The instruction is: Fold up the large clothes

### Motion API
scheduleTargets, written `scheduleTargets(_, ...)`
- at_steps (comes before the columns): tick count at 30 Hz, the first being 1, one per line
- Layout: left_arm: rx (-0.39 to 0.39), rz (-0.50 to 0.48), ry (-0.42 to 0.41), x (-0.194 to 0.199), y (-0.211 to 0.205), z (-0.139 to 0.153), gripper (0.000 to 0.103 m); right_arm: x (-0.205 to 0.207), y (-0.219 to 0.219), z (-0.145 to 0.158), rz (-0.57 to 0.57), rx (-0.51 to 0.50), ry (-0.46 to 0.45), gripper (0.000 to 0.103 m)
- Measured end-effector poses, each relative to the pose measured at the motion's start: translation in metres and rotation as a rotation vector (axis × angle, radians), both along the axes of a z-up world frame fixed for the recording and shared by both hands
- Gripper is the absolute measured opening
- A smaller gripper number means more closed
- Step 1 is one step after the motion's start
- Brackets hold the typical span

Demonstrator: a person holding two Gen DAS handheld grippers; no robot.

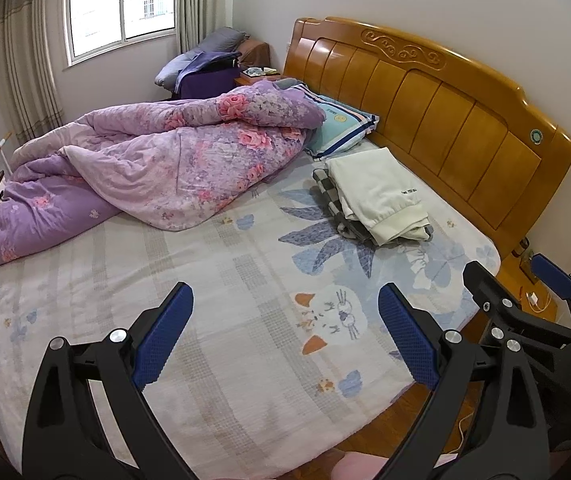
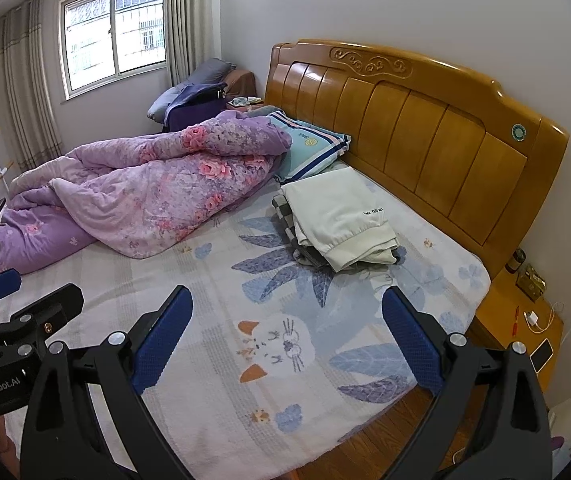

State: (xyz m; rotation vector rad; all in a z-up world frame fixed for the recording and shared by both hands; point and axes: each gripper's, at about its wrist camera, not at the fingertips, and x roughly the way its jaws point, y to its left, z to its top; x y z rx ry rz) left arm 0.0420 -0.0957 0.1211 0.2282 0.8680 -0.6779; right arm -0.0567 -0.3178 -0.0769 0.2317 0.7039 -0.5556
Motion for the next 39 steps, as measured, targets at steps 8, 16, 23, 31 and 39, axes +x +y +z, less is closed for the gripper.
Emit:
scheduleTargets(8,0.014,-0.008,-0.012,0.0046,-0.0046,-0.0026,0.094,0.0,-0.0017,-0.001,-0.004,0.003,-0.004,0.092)
scheduleTargets(16,0.017,-0.022,-0.008,0.0044,-0.006,-0.0072,0.094,0.0003,-0.0052,-0.0026,-0.014,0.023,0.004,0.092)
scheduleTargets(23,0.018,-0.027,-0.009,0.0056,-0.0054,-0.0094,0.094,0.0015,-0.0053,-0.0035,-0.021,0.032,0.008,0.092)
scheduleTargets(31,0.016,-0.034,-0.008,0.0053,-0.006,-0.0092,0.094,0.0022,-0.0027,-0.0044,-0.021,0.027,0.007,0.092)
scheduleTargets(39,0.021,-0.042,-0.018,0.0061,-0.0086,-0.0091,0.094,0.0042,0.0001,-0.0056,-0.026,0.039,0.002,0.092)
